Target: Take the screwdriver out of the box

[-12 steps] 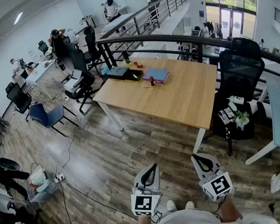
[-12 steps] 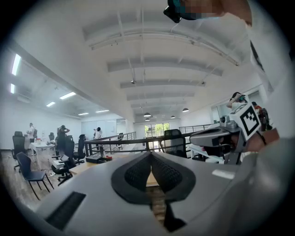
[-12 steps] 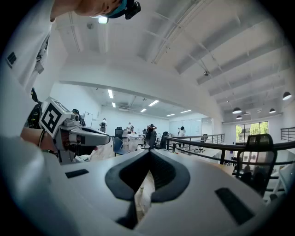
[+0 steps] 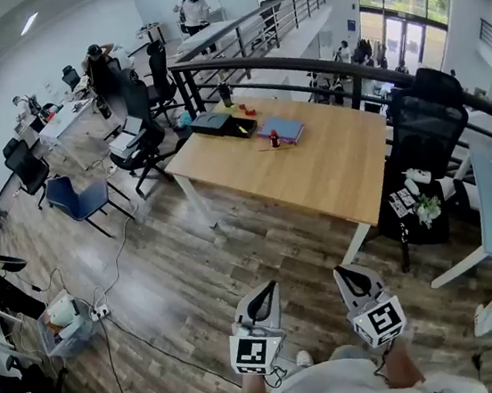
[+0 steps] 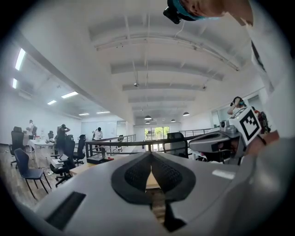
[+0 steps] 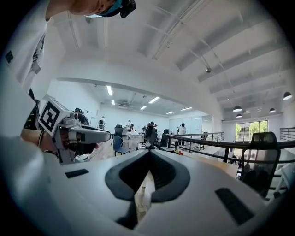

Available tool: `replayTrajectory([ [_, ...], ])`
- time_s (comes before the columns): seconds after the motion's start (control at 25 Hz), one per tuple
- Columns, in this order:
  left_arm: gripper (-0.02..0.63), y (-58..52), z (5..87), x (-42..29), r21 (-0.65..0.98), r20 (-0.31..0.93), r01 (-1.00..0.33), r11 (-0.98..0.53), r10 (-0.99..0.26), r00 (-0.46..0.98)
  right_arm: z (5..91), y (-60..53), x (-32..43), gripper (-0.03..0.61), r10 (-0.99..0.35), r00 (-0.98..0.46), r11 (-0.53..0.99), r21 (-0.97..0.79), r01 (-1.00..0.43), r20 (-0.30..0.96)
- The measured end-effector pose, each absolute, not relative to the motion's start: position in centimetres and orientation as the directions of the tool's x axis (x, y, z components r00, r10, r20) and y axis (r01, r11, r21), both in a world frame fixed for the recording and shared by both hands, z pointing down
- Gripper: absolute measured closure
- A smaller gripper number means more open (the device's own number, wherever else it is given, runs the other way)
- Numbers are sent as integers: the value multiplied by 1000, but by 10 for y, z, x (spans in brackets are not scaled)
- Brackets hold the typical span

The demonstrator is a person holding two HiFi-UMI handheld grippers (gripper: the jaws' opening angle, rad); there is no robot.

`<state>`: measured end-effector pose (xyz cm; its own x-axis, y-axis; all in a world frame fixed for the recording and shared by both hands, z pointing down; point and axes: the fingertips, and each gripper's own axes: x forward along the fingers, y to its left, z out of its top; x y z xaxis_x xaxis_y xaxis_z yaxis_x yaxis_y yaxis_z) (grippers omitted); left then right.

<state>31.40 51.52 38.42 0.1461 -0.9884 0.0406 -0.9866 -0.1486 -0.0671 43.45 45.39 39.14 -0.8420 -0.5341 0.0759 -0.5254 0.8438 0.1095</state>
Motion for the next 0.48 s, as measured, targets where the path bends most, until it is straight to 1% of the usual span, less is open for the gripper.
replayTrajectory([
  [0.32,603,498,391,268,-52,38,-989,-137,-990,135,396,441,384,584,-509,-857,858,120,-499,80],
  [0.48,603,478,392,248,-47,38,-991,-129,-991,127,398,423,359,584,-485,-868,872,127,-472,103],
])
